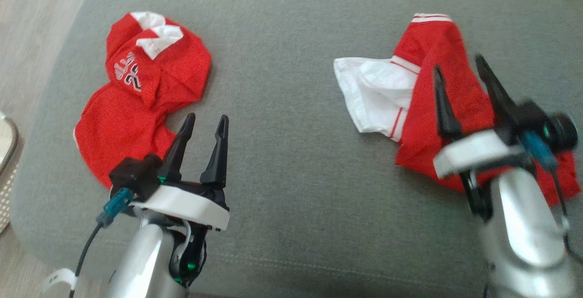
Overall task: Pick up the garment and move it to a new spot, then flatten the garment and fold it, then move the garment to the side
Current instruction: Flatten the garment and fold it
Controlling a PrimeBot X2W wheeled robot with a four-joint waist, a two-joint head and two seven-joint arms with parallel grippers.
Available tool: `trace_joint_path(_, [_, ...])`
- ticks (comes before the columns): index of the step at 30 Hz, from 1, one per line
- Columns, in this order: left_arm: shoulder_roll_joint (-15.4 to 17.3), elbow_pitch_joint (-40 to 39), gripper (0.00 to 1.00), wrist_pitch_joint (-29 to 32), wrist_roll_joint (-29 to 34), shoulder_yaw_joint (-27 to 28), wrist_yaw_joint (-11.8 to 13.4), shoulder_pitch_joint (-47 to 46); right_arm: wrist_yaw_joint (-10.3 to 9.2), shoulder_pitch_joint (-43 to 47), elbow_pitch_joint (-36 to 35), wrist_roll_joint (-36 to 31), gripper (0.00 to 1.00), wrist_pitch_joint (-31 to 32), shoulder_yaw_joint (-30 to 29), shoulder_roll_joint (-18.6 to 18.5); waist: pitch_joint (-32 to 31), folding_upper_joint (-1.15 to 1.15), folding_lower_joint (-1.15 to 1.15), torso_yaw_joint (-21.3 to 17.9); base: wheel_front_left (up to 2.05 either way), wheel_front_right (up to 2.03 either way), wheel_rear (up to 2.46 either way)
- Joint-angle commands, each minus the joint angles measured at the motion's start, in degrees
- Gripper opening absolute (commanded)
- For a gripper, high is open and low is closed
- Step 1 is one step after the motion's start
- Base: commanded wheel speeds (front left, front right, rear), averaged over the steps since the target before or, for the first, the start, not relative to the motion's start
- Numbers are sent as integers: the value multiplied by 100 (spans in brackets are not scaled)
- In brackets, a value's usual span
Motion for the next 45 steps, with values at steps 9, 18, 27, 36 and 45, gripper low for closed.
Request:
trace_joint_path(9, [16, -109, 100, -29, -320, -100, -85, -331, 44, -1502, 1069, 18, 100, 1488, 1499, -748, 367, 0, 0, 605, 0, 0, 0])
trace_joint_path(18, [15, -115, 100, -29, -478, -230, 1, -294, 44, -1642, 1630, 117, 100, 2174, 1931, -1295, 406, 0, 0, 805, 0, 0, 0])
trace_joint_path(27, [14, -150, 100, -29, -489, -279, 24, -389, 44, -1754, 1781, 28, 100, 2388, 1948, -1371, 550, 0, 0, 764, 0, 0, 0])
trace_joint_path(36, [14, -81, 100, -29, -516, -318, 37, -458, 44, -2013, 1566, 157, 0, 1874, 2075, -1270, 528, 0, 0, 717, 0, 0, 0])
trace_joint_path(45, [14, -28, 100, -29, -535, -266, 101, -347, 44, -2568, 628, 667, 0, 1063, 2423, -760, 152, 0, 0, 536, 0, 0, 0])
